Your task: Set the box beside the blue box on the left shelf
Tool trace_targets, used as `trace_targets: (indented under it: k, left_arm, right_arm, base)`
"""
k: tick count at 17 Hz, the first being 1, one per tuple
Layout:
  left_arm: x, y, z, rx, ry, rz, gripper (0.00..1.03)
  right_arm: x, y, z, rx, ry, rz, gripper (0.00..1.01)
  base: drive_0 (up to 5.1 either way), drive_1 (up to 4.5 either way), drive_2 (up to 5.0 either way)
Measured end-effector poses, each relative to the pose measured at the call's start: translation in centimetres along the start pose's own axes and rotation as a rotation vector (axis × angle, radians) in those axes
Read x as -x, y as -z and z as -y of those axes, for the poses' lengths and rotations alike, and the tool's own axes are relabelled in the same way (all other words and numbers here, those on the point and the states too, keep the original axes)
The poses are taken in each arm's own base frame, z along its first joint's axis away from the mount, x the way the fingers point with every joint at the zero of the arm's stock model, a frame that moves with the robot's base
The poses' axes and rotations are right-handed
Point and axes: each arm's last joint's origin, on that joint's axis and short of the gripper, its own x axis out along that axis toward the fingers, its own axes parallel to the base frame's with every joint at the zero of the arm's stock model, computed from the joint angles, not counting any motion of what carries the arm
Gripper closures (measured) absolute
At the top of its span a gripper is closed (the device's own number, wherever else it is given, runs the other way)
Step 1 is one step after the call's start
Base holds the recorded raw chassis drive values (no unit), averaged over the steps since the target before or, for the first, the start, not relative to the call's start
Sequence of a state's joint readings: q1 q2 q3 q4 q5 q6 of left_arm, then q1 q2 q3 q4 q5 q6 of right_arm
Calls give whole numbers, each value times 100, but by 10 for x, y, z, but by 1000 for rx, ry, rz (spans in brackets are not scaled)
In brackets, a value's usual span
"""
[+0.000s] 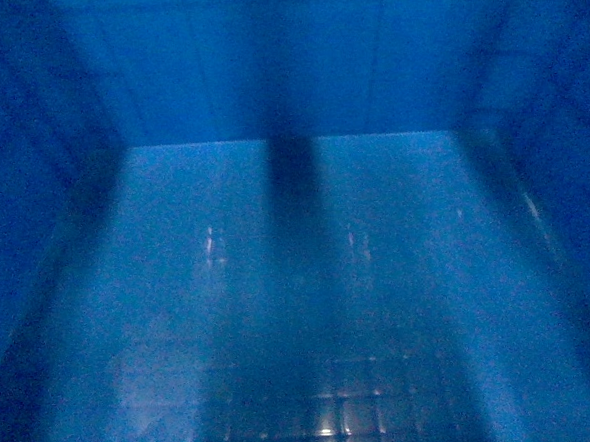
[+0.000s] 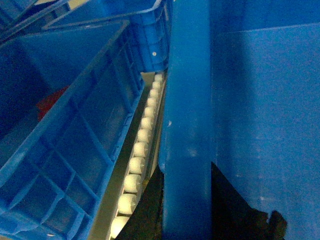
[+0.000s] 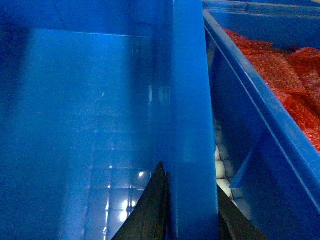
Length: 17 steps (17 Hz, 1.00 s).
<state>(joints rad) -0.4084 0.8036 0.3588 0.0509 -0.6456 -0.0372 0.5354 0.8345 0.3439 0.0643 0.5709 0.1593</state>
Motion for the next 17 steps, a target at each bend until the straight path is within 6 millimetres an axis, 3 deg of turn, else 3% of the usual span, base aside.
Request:
trace_targets:
  k: [7, 9, 15, 17]
  left_arm:
    - [-44, 16, -1, 2, 35, -112, 88]
    - [-49, 19, 0, -10, 37, -127, 88]
    - [-59, 19, 4, -2, 47, -122, 88]
    - [-57, 17, 6, 21, 2, -99, 64]
  right_arm:
    - [-28, 8, -5, 20, -17, -86, 91]
    - [-33, 17, -8, 17, -33, -128, 91]
    - [-42, 18, -8, -24, -38, -135, 89]
    - [-39, 16, -8, 54, -17, -119, 68]
  base:
    - [0, 0, 0]
    - [0, 0, 0]
    - [0, 0, 0]
    - [0, 0, 0]
